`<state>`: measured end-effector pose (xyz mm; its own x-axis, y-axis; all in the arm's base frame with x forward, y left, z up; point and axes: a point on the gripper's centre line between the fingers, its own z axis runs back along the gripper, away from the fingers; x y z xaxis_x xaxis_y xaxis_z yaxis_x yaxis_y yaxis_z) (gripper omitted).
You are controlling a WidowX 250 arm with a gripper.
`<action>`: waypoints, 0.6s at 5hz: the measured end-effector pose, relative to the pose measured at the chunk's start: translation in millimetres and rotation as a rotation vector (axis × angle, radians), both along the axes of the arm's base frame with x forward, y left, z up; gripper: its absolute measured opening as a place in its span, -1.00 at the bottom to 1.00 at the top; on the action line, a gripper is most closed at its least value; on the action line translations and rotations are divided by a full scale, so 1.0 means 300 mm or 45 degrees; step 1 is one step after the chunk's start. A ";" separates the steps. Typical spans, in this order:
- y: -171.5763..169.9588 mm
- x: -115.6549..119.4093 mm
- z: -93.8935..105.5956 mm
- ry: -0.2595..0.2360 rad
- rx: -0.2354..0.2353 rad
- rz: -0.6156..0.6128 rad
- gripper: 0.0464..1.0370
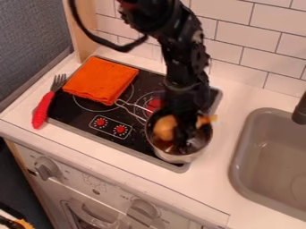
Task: Take the chicken leg from the silver pot and put it on the orange cloth
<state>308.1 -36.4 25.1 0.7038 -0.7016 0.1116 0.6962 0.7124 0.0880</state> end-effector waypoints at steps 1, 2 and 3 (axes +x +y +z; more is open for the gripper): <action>0.080 0.033 0.160 -0.072 -0.110 0.203 0.66; 0.280 0.127 0.279 -0.074 -0.156 0.544 0.66; 0.421 0.210 0.189 -0.006 -0.058 0.843 0.66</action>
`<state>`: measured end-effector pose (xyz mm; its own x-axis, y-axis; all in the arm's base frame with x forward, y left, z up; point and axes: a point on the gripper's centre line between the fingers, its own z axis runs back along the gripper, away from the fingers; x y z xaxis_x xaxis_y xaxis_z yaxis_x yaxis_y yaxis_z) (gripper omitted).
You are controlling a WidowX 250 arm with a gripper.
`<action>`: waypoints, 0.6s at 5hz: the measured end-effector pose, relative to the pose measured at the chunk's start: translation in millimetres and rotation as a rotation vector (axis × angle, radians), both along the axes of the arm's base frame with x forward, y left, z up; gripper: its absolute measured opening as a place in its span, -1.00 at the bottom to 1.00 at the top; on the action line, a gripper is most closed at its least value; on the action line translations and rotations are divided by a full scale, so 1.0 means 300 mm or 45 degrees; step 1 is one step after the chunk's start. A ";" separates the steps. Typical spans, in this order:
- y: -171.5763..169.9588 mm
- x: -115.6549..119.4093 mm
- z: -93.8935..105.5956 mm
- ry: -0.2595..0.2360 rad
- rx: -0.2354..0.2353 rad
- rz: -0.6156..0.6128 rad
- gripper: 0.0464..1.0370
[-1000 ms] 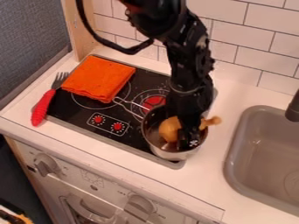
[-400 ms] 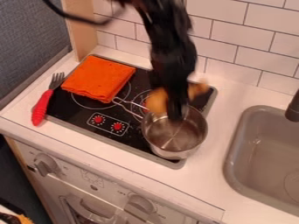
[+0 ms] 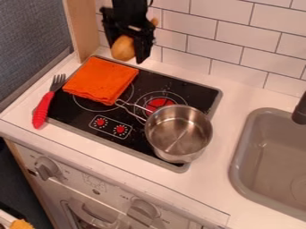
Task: Take the chicken leg from the silver pot and put it on the orange cloth
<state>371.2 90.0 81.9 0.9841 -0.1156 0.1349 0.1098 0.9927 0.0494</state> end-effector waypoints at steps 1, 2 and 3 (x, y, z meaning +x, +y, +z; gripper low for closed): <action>0.167 0.009 -0.107 0.067 0.066 0.308 0.66; 0.229 0.006 -0.109 0.030 0.141 0.476 0.66; 0.242 -0.004 -0.124 0.025 0.191 0.485 0.66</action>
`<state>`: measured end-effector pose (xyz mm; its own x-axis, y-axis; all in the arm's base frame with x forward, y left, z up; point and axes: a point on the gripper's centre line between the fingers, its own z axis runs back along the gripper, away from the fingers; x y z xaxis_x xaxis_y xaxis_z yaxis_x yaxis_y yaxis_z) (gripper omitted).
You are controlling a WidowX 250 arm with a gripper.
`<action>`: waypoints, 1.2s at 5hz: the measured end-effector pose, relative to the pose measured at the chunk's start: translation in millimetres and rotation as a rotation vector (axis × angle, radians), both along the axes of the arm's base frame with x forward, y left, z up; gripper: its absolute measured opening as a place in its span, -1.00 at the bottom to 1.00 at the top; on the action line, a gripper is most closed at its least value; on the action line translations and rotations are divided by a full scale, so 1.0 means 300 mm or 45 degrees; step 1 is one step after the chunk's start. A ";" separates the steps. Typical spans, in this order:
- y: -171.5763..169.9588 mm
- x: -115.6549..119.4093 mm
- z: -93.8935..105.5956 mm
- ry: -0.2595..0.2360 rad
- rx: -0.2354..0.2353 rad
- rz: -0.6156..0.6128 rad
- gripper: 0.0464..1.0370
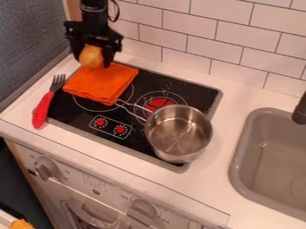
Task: Take the chicken leg from the silver pot and put it on the orange cloth
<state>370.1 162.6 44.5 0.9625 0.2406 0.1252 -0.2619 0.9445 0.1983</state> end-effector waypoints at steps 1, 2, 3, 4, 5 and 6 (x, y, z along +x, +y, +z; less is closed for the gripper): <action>0.000 -0.027 -0.025 0.025 -0.024 -0.008 0.66; -0.005 -0.047 -0.029 0.049 -0.108 0.002 0.78; -0.013 -0.050 -0.023 0.044 -0.188 -0.003 0.94; -0.015 -0.061 -0.023 0.049 -0.245 -0.017 0.93; -0.020 -0.053 0.043 -0.015 -0.229 -0.061 0.93; -0.032 -0.066 0.083 -0.045 -0.221 -0.115 0.93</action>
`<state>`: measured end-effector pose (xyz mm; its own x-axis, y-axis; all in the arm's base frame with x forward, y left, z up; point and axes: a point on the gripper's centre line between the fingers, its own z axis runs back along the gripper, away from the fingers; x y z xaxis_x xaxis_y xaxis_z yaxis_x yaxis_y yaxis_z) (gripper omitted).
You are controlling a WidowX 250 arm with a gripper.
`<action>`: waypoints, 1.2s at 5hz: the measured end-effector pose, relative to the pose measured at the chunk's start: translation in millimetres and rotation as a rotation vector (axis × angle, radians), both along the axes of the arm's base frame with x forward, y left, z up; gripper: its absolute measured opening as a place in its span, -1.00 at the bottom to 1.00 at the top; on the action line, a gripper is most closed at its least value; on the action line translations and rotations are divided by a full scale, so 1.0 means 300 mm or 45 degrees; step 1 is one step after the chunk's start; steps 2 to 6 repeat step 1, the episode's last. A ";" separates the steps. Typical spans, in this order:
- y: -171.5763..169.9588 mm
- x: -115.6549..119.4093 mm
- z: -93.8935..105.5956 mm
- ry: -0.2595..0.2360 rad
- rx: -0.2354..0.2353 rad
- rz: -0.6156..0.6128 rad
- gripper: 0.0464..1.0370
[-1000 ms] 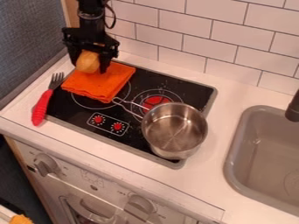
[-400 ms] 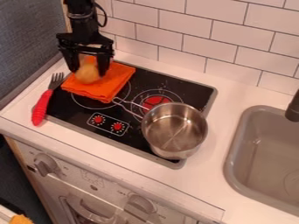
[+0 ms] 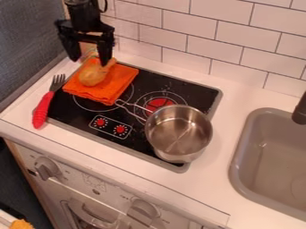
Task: Take the chicken leg from the silver pot and put it on the orange cloth
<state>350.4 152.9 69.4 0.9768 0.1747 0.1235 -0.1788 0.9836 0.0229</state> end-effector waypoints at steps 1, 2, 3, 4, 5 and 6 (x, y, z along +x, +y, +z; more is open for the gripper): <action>-0.010 -0.014 0.040 -0.024 0.018 -0.043 0.93; -0.010 -0.014 0.040 -0.024 0.018 -0.043 0.93; -0.010 -0.014 0.040 -0.024 0.018 -0.043 0.93; -0.010 -0.014 0.040 -0.024 0.018 -0.043 0.93; -0.010 -0.014 0.040 -0.024 0.018 -0.043 0.93; -0.010 -0.014 0.040 -0.024 0.018 -0.043 0.93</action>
